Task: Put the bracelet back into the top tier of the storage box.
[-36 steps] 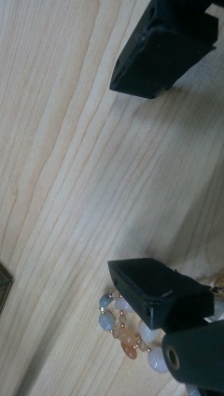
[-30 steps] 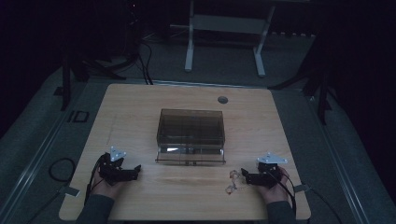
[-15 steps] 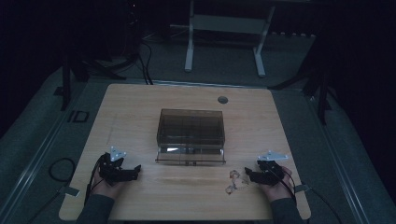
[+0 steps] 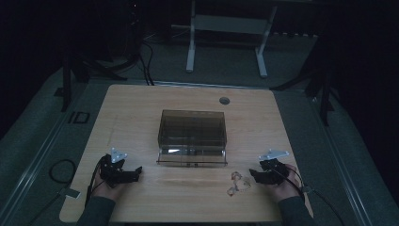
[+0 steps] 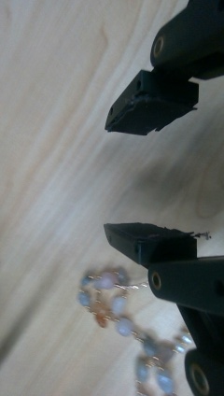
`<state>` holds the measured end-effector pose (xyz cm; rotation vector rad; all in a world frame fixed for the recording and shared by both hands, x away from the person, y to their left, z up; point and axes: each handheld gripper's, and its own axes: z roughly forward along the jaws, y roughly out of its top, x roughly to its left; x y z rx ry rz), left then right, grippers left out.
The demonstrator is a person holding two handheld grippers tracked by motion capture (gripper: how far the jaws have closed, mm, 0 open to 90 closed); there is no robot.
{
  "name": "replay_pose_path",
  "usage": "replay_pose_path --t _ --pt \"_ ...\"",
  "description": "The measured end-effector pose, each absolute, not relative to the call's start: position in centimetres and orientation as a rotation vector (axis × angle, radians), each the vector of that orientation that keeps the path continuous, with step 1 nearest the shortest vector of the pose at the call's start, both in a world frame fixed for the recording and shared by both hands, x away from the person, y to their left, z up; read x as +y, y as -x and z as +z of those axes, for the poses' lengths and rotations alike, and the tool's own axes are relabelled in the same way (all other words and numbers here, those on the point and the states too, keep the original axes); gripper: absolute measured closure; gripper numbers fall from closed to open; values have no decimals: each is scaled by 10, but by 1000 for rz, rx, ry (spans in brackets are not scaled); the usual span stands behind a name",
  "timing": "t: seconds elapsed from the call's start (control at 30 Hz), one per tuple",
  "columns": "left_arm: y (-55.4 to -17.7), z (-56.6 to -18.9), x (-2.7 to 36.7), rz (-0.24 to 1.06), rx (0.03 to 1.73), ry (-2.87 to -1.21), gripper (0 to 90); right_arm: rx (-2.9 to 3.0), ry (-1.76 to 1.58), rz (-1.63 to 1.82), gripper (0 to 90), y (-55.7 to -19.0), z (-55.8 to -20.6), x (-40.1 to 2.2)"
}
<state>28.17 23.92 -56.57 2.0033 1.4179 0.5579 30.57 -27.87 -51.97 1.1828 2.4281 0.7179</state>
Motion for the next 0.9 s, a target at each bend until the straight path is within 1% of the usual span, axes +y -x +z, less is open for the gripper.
replay_pose_path --t 0.1,0.47,0.9 --pt "-282 -566 239 558 1418 -2003 36 2469 -1164 674 460 -308 -516 -276" --pt "-282 -566 239 558 1418 -2003 36 2560 -1059 595 463 -310 -505 -266" --pt "-282 -566 239 558 1418 -2003 36 2663 -954 539 466 -307 -505 -245"
